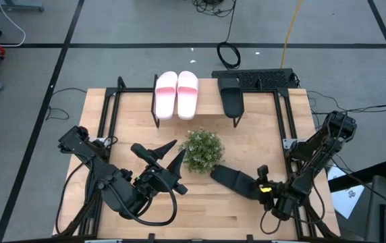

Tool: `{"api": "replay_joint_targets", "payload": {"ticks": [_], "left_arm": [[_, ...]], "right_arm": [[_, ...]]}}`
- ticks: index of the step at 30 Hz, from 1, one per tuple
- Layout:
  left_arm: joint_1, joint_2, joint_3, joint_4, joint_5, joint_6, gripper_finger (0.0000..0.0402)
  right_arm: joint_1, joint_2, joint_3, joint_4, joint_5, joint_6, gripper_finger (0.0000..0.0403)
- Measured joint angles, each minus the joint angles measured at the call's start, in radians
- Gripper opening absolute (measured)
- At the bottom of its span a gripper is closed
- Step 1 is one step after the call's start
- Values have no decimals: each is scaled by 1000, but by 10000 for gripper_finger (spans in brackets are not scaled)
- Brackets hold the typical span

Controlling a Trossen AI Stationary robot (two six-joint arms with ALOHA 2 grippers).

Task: Pick and place slides into the shelf
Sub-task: Put the black slipper on the shelf

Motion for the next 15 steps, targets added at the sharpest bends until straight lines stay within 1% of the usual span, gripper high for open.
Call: {"api": "replay_joint_targets", "payload": {"ticks": [3,8,15], "left_arm": [[0,0,0,0,0,-2,182],[0,0,0,3,0,-5,182],[0,0,0,5,0,-8,182]], "right_arm": [[-14,0,-8,6,4,-5,70],[-33,0,-10,2,24,-36,11],[-38,0,-10,3,24,-26,1]]}}
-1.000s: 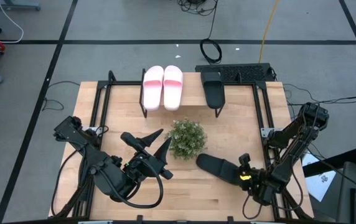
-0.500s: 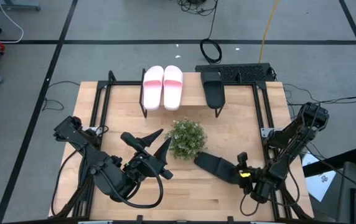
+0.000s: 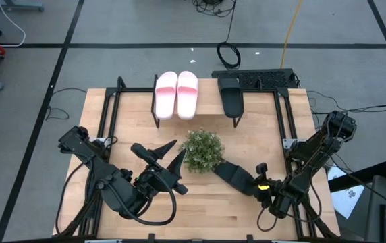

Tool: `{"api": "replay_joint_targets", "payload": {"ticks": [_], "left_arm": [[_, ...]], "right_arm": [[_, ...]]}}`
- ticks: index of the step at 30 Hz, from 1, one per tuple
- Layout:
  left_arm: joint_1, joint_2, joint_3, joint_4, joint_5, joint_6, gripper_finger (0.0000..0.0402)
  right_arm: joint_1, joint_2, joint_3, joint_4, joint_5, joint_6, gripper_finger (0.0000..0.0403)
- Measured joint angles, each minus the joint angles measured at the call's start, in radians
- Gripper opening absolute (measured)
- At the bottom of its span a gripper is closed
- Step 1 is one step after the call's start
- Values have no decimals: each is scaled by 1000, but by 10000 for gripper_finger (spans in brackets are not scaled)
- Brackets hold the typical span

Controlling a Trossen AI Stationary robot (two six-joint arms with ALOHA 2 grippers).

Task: Pick and place slides into the shelf
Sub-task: Put the black slipper on the shelf

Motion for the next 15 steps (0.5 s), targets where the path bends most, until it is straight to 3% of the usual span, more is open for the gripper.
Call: {"api": "replay_joint_targets", "payload": {"ticks": [7,15], "left_arm": [[0,0,0,0,0,0,182],[0,0,0,1,0,-1,182]], "right_arm": [[0,0,45,-19,-6,12,0],[38,0,94,-119,-107,25,0]]}}
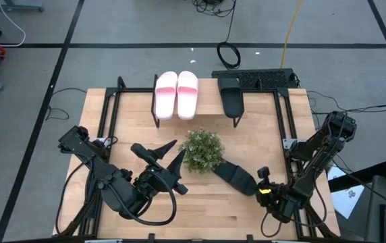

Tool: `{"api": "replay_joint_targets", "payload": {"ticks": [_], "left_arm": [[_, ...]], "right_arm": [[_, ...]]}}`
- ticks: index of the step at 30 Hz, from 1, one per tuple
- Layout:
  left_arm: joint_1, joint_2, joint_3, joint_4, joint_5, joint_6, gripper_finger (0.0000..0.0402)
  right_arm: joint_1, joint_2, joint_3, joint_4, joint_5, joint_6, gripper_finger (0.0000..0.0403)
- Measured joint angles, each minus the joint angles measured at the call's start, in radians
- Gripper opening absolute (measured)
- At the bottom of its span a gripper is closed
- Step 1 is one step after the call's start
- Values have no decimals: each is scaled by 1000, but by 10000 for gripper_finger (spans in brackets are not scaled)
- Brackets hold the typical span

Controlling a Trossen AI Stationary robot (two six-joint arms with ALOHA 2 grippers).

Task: Pick and place slides into the shelf
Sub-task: Put the black slipper on the shelf

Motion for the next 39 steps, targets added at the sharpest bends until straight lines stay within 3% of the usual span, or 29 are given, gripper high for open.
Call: {"api": "replay_joint_targets", "payload": {"ticks": [4,14,28,34,39], "left_arm": [[0,0,0,0,0,-11,182],[0,0,0,0,0,-12,182],[0,0,0,0,0,-13,182],[0,0,0,0,0,-7,182],[0,0,0,0,0,-6,182]], "right_arm": [[13,0,0,-14,-6,26,0],[13,0,0,-23,-187,128,3],[-49,-11,0,46,-521,161,132],[-59,-46,0,88,-695,201,145],[-59,-67,0,123,-708,265,144]]}}
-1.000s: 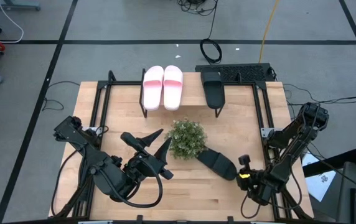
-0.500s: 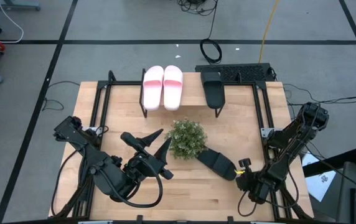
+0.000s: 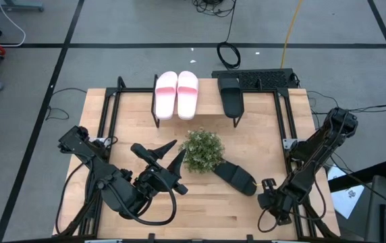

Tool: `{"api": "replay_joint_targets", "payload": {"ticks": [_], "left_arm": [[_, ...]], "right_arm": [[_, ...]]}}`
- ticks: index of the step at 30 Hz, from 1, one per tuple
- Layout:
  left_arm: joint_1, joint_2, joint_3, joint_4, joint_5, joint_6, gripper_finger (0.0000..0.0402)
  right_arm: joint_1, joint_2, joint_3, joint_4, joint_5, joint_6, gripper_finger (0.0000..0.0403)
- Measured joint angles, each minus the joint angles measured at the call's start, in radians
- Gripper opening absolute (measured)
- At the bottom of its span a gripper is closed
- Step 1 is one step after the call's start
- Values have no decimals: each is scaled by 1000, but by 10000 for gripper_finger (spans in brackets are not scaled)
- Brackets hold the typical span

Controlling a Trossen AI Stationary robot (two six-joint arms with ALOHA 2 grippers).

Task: Pick and place slides into the shelf
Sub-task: Put the black slipper on the shelf

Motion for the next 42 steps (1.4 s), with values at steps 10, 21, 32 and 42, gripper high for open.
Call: {"api": "replay_joint_targets", "payload": {"ticks": [10,21,32,42], "left_arm": [[0,0,0,-1,0,2,182],[0,0,0,-1,0,2,182],[23,0,0,-1,0,40,182],[48,0,0,-1,0,93,182]], "right_arm": [[-21,-11,0,-6,101,-10,145],[-21,-94,0,-156,462,-181,146],[-21,-93,0,-1,366,-273,146],[2,-93,0,-32,506,-623,146]]}}
